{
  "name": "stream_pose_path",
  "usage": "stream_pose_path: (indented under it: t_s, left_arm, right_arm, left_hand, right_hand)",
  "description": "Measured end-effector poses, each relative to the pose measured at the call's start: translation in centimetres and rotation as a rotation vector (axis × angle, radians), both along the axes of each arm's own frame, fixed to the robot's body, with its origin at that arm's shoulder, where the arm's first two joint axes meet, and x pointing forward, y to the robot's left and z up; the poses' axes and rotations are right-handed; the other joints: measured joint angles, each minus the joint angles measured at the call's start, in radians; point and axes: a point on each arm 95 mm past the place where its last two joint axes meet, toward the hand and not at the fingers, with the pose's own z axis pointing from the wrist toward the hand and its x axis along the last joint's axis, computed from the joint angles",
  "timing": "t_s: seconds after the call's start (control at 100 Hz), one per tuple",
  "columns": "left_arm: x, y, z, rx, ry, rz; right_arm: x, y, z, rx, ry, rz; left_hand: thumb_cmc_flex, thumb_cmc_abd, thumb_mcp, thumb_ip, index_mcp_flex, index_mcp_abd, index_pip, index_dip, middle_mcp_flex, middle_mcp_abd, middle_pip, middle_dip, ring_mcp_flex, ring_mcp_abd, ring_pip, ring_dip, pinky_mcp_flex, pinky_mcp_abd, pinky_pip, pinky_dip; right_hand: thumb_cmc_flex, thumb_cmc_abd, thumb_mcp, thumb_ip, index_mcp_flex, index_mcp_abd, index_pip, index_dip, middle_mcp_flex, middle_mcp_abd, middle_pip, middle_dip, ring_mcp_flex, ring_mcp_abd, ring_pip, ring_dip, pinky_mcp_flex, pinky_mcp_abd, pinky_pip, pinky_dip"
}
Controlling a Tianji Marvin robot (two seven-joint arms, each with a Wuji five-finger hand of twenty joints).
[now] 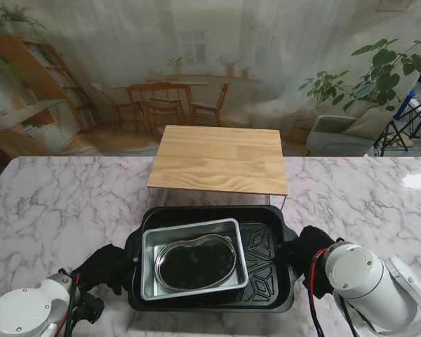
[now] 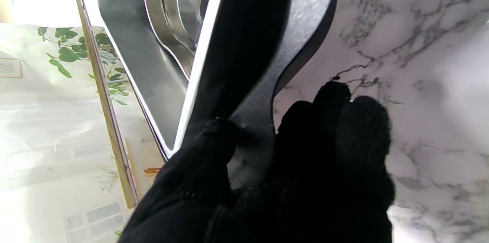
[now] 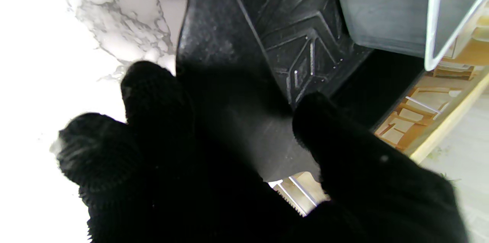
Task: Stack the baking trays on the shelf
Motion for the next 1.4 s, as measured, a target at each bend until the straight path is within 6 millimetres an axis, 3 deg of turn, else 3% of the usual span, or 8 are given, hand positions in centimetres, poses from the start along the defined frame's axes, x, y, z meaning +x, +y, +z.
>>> stream_pose_path:
  t_s: [0.48, 0.99, 1.21, 1.4]
  left_arm:
    - [0.6, 0.0, 2.1, -0.007, -0.059, -0.031]
    - [3.7, -0.6, 5.6, 0.010, -0.170, -0.074]
    - [3.7, -0.9, 6.0, 0.001, -0.174, -0.084]
    - [2.5, -0.7, 6.2, -0.019, -0.176, -0.095]
  right_arm:
    - [-0.5, -0.4, 1.6, 0.029, -0.033, -0.009]
    - [0.7, -1.0, 2.8, 0.041, -0.069, -0.026]
    - [0.8, -1.4, 3.2, 0.049, -0.079, -0.034]
    - [0.2, -1.6, 3.3, 0.055, -0.090, -0.023]
  left_hand:
    - [0.000, 0.000, 0.000, 0.000, -0.003, 0.003, 0.000, 0.000, 0.002, 0.000, 0.010, 0.000, 0.004, 0.000, 0.010, 0.001, 0.006, 0.000, 0.010, -0.002]
    - [0.002, 0.000, 0.001, 0.000, -0.037, 0.011, 0.000, 0.000, 0.003, -0.004, 0.013, 0.002, 0.005, -0.002, 0.016, 0.011, 0.011, 0.000, 0.011, -0.014]
    - [0.002, 0.000, 0.001, 0.000, -0.039, 0.012, 0.000, 0.000, 0.003, -0.008, 0.022, 0.003, 0.014, -0.005, 0.018, 0.012, 0.018, -0.001, 0.013, -0.014]
    - [0.002, -0.013, 0.015, 0.000, -0.049, 0.012, 0.001, 0.000, 0.003, -0.013, 0.023, 0.004, 0.014, -0.008, 0.026, 0.013, 0.021, -0.002, 0.023, -0.014]
  right_hand:
    - [0.001, -0.010, 0.014, 0.000, -0.002, 0.023, 0.000, 0.000, 0.012, 0.035, 0.000, -0.001, 0.009, 0.005, -0.005, 0.000, 0.016, 0.007, 0.001, -0.011]
    - [0.012, -0.020, 0.024, 0.000, -0.002, 0.038, -0.009, 0.000, 0.014, 0.058, 0.000, -0.001, 0.012, 0.000, -0.005, -0.004, 0.022, 0.007, 0.001, -0.019]
    - [0.012, -0.020, 0.024, 0.000, -0.002, 0.038, -0.009, 0.000, 0.016, 0.059, 0.000, -0.001, 0.012, 0.001, -0.005, -0.004, 0.022, 0.007, 0.002, -0.023]
    - [0.012, -0.020, 0.024, 0.000, -0.002, 0.039, -0.010, 0.000, 0.017, 0.060, 0.000, -0.001, 0.014, 0.002, -0.005, -0.004, 0.024, 0.007, 0.002, -0.023]
